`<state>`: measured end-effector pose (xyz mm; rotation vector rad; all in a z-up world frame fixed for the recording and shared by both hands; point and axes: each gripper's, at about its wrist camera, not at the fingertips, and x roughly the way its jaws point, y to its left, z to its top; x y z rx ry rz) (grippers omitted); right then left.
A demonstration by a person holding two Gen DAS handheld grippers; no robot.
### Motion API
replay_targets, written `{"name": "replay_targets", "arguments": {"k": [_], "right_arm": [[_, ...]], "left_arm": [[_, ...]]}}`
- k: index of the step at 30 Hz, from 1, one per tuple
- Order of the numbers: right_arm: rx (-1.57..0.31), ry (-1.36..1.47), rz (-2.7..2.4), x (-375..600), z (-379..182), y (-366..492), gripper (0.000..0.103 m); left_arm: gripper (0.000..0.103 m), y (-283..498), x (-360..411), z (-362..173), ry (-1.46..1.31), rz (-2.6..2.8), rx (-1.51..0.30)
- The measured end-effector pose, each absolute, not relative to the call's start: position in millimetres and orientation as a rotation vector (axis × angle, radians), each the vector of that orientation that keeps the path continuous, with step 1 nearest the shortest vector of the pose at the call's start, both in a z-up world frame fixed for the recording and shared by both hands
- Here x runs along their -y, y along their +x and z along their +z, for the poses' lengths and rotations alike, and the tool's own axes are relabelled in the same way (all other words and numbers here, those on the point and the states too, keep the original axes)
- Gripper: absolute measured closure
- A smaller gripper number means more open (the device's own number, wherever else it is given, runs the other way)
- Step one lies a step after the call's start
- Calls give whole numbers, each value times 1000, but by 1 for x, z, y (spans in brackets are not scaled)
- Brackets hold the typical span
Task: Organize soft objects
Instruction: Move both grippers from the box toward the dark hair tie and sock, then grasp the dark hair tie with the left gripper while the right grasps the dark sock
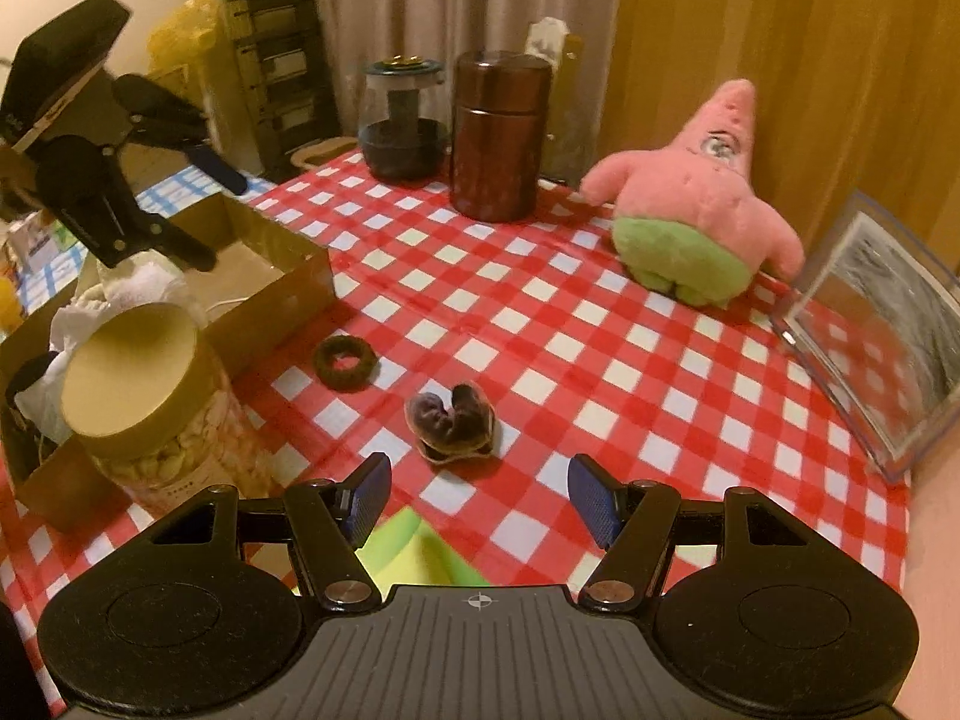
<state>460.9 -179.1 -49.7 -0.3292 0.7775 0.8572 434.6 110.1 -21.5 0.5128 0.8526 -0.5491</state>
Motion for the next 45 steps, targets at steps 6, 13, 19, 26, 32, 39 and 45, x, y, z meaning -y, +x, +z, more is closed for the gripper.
{"name": "replay_targets", "arguments": {"k": [6, 13, 19, 26, 32, 39, 45], "right_arm": [[-779, -371, 882, 163, -55, 480, 37], [-784, -419, 914, 148, -60, 493, 37], [-795, -442, 936, 139, -65, 501, 37], [-811, -480, 952, 129, -77, 511, 37], [-841, -499, 969, 122, -87, 518, 37], [-848, -530, 986, 113, -93, 519, 37], [-851, -566, 1002, 104, -99, 518, 37]], "left_arm": [[35, 454, -93, -42, 556, -614, -890], [35, 476, -89, -53, 535, -650, -909], [36, 494, -86, -62, 525, -670, -939], [36, 508, -76, -85, 592, -720, -994], [36, 514, -67, -107, 650, -757, -1044], [36, 519, -60, -122, 686, -783, -1078], [36, 518, -53, -130, 731, -794, -1094]]}}
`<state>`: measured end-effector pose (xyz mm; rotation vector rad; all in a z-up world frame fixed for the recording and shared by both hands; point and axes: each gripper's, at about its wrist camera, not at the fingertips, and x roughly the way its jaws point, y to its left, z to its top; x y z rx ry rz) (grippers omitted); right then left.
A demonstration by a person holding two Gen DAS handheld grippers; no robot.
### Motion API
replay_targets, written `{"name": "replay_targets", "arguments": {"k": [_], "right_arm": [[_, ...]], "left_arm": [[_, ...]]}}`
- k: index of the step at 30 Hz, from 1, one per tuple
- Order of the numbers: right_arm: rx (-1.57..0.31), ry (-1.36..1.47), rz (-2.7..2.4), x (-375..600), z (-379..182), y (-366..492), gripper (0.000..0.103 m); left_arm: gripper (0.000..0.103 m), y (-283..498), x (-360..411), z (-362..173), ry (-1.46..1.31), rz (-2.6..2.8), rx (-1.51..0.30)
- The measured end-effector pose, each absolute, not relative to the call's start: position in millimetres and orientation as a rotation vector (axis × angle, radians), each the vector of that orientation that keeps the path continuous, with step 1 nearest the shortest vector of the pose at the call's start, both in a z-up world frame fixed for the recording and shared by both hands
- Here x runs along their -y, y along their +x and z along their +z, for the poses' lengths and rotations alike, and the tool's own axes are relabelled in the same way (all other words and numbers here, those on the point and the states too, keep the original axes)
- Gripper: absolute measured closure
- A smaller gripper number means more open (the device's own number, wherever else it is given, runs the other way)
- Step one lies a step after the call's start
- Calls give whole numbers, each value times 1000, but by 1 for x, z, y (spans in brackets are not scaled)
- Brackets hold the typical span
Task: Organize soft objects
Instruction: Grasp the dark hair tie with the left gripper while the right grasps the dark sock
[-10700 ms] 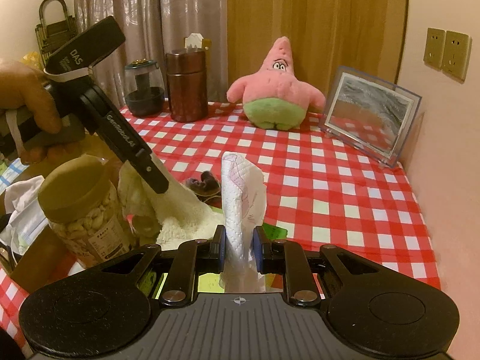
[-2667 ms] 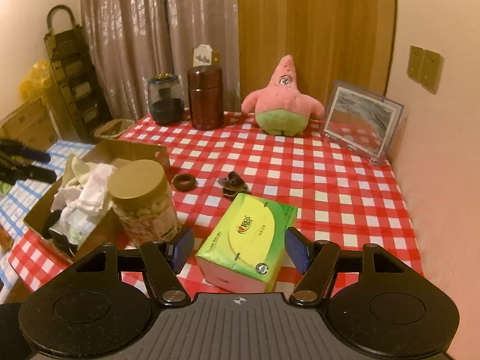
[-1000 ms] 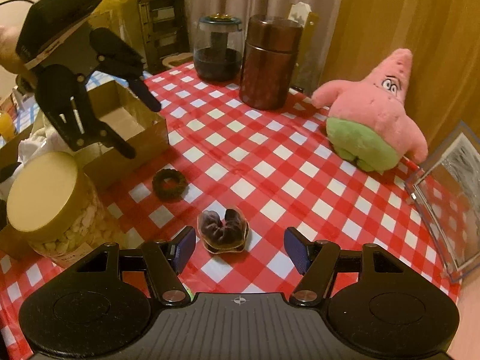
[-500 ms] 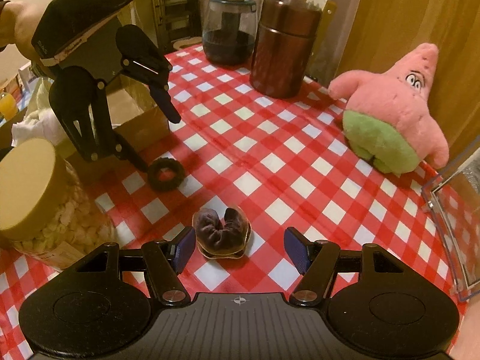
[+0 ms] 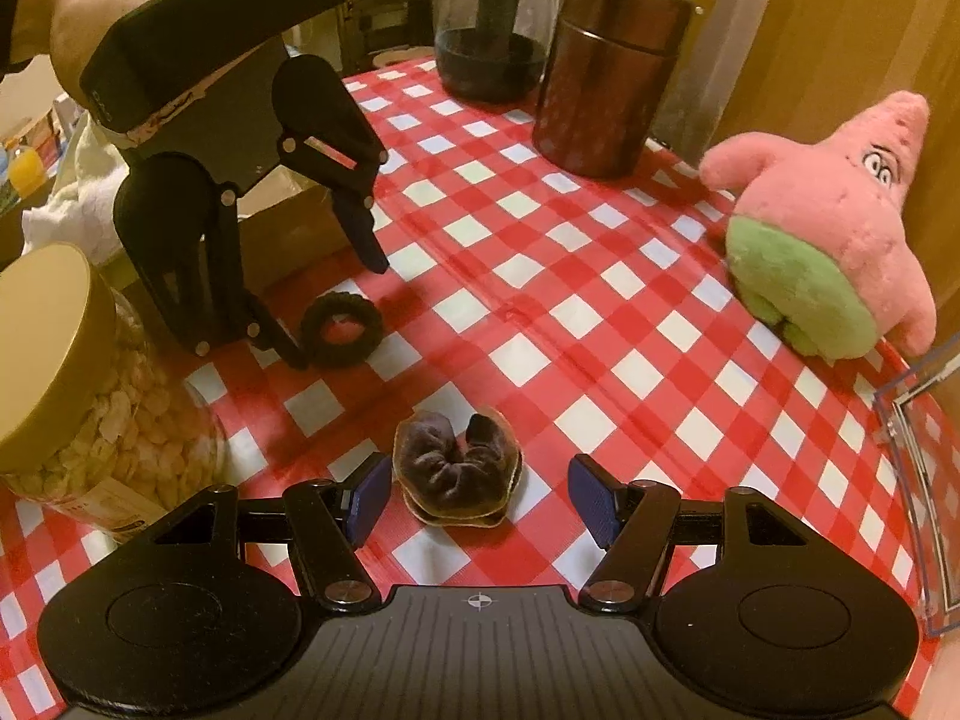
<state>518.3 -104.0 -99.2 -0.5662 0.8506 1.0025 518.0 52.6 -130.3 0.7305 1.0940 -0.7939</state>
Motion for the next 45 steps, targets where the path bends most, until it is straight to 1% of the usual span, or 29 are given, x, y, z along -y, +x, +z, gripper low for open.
{"name": "replay_targets", "arguments": {"k": [3, 14, 16, 18, 20, 21, 23, 28, 31, 33, 40, 44, 45], "right_arm": [[-849, -584, 1012, 100, -101, 517, 37], [-866, -612, 1010, 96, -109, 519, 37], [-870, -614, 1011, 95, -110, 520, 37], [-876, -614, 1006, 94, -110, 521, 37], [-882, -612, 1008, 92, -111, 522, 37], [-884, -612, 1007, 92, -111, 523, 37], [-893, -615, 1004, 90, -113, 524, 37], [-910, -618, 995, 87, -118, 526, 37], [-917, -620, 991, 85, -121, 528, 40], [-928, -619, 990, 83, -123, 529, 47], [-960, -639, 984, 76, -132, 530, 53], [-967, -641, 988, 73, -135, 530, 59], [-965, -642, 986, 72, -135, 530, 62]], "left_arm": [[37, 518, -51, -136, 744, -797, -1113], [55, 517, -53, -142, 720, -791, -1126], [61, 517, -53, -142, 707, -791, -1128], [65, 517, -53, -142, 697, -790, -1127], [74, 517, -53, -142, 680, -793, -1129], [80, 516, -53, -141, 677, -791, -1125], [86, 517, -53, -141, 667, -776, -1122], [88, 517, -57, -139, 619, -760, -1117], [88, 517, -60, -137, 579, -755, -1106], [88, 518, -62, -136, 565, -748, -1100], [88, 517, -63, -133, 538, -741, -1093], [88, 516, -63, -132, 513, -735, -1090], [88, 516, -64, -132, 508, -733, -1089]]}}
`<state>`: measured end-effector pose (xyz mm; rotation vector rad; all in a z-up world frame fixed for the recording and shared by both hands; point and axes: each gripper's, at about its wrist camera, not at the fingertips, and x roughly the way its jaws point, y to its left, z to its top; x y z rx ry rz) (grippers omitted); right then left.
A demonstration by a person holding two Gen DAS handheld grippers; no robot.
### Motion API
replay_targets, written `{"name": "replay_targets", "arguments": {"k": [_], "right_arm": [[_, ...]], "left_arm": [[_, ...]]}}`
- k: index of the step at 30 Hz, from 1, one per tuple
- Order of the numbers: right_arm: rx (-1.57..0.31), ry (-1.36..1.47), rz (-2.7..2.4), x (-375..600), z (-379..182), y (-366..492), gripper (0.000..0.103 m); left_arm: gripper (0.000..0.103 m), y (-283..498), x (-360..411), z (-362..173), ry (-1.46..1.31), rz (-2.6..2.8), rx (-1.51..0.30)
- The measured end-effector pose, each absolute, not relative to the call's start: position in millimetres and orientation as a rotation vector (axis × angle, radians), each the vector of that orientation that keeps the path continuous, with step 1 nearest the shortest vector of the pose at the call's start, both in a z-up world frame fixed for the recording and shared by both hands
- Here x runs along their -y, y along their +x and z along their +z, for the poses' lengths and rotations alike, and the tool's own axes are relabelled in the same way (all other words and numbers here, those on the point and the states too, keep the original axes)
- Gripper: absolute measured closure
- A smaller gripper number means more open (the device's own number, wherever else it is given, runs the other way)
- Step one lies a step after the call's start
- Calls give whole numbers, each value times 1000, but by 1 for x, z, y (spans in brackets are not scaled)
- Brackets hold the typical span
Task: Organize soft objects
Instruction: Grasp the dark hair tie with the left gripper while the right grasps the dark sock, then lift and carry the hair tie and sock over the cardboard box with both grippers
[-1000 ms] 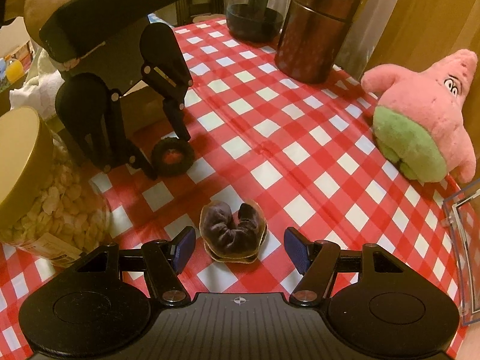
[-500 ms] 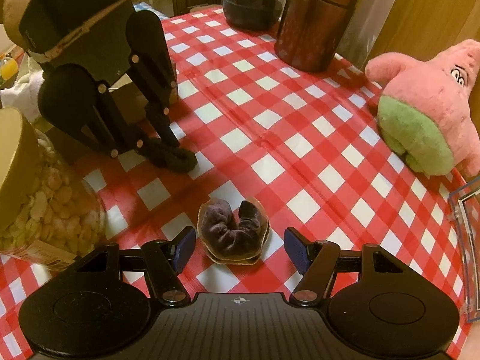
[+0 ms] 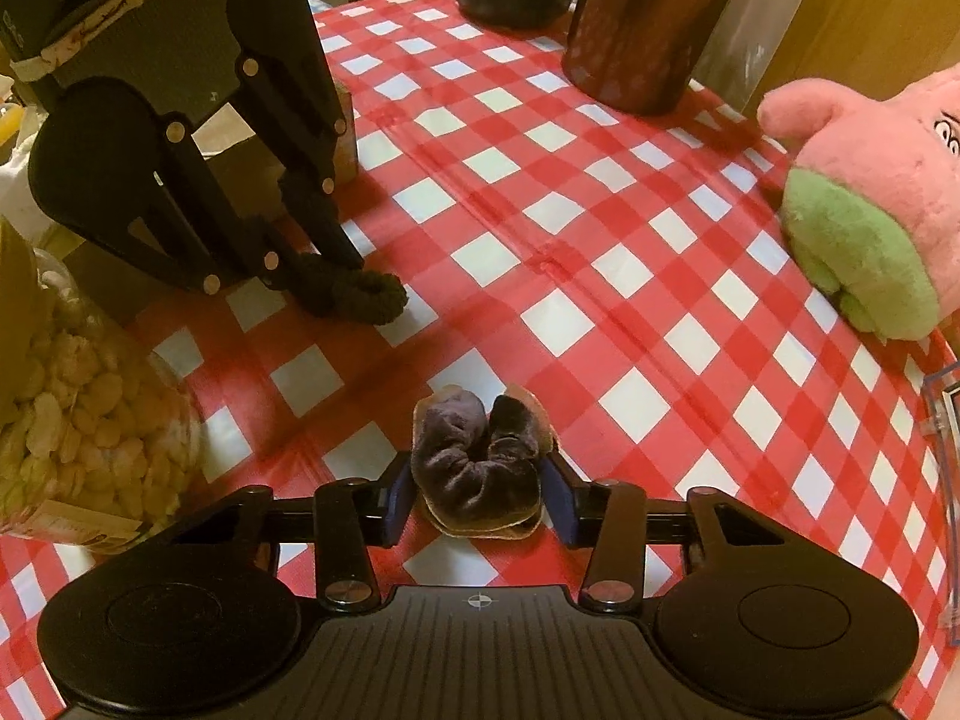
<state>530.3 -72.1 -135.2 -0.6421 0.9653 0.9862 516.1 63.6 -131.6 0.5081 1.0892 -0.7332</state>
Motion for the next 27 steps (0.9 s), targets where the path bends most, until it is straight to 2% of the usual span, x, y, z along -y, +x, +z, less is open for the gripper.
{"name": "replay_targets", "arguments": {"k": [1, 3, 9, 27], "right_arm": [[-965, -641, 985, 72, -135, 530, 65], [-957, -644, 978, 71, -133, 530, 79], [-949, -647, 954, 72, -130, 530, 89], [-883, -601, 810, 94, -84, 515, 92]], "left_arm": [[88, 516, -63, -131, 505, -731, -1089], [88, 516, -63, -131, 499, -727, -1087], [88, 515, -63, -126, 494, -707, -1076], [88, 499, -59, -77, 442, -558, -1017]]}}
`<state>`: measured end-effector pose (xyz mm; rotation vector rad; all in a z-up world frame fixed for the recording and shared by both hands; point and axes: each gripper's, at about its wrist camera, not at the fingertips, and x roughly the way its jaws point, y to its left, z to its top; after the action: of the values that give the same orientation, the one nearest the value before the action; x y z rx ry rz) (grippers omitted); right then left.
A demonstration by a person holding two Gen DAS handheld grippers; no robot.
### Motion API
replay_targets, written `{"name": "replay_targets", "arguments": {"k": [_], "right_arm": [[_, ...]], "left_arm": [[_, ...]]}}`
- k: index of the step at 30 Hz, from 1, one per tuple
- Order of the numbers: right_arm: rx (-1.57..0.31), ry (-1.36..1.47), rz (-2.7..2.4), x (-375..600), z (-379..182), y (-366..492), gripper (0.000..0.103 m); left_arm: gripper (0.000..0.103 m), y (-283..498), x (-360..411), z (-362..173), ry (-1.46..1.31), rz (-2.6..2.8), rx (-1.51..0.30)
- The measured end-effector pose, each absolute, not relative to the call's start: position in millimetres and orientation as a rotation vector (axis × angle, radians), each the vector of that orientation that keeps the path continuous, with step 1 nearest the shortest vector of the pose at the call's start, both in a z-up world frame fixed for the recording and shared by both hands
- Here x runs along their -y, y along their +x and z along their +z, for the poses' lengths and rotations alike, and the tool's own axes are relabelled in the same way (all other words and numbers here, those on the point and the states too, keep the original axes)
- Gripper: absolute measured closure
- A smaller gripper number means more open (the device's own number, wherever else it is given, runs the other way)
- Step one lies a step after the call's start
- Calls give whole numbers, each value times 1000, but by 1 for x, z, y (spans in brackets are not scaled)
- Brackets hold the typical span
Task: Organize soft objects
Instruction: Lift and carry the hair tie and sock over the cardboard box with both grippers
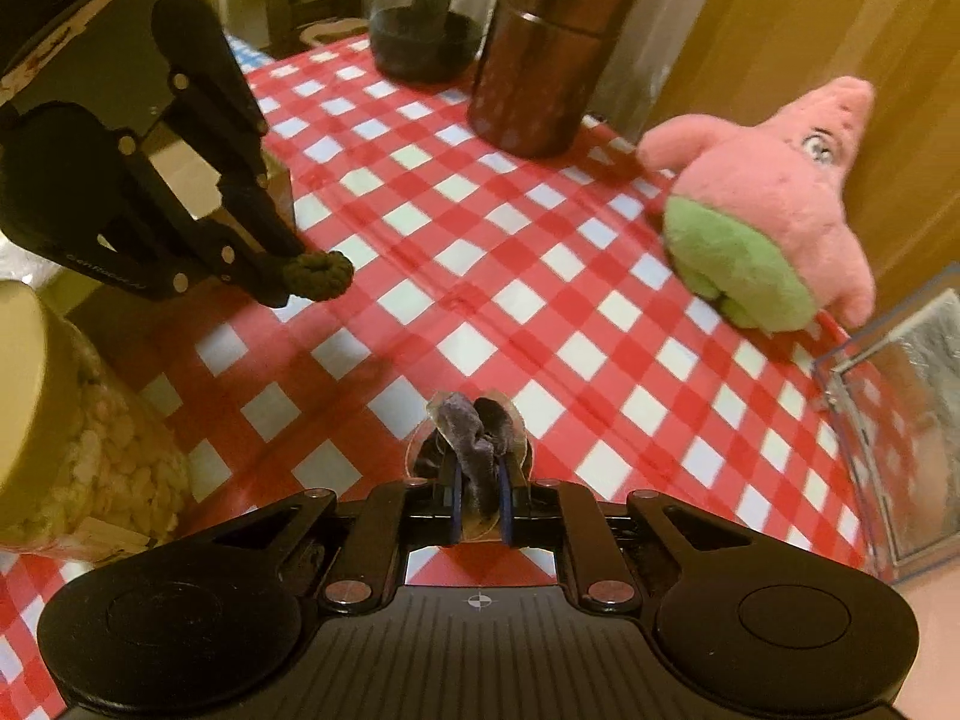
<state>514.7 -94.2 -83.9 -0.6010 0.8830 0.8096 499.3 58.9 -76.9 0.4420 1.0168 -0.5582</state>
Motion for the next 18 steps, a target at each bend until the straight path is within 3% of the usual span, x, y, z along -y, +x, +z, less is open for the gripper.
{"name": "replay_targets", "arguments": {"k": [18], "right_arm": [[-828, -392, 690, 134, 7, 446, 92]], "left_arm": [[88, 419, -39, 14, 300, -454, -920]]}}
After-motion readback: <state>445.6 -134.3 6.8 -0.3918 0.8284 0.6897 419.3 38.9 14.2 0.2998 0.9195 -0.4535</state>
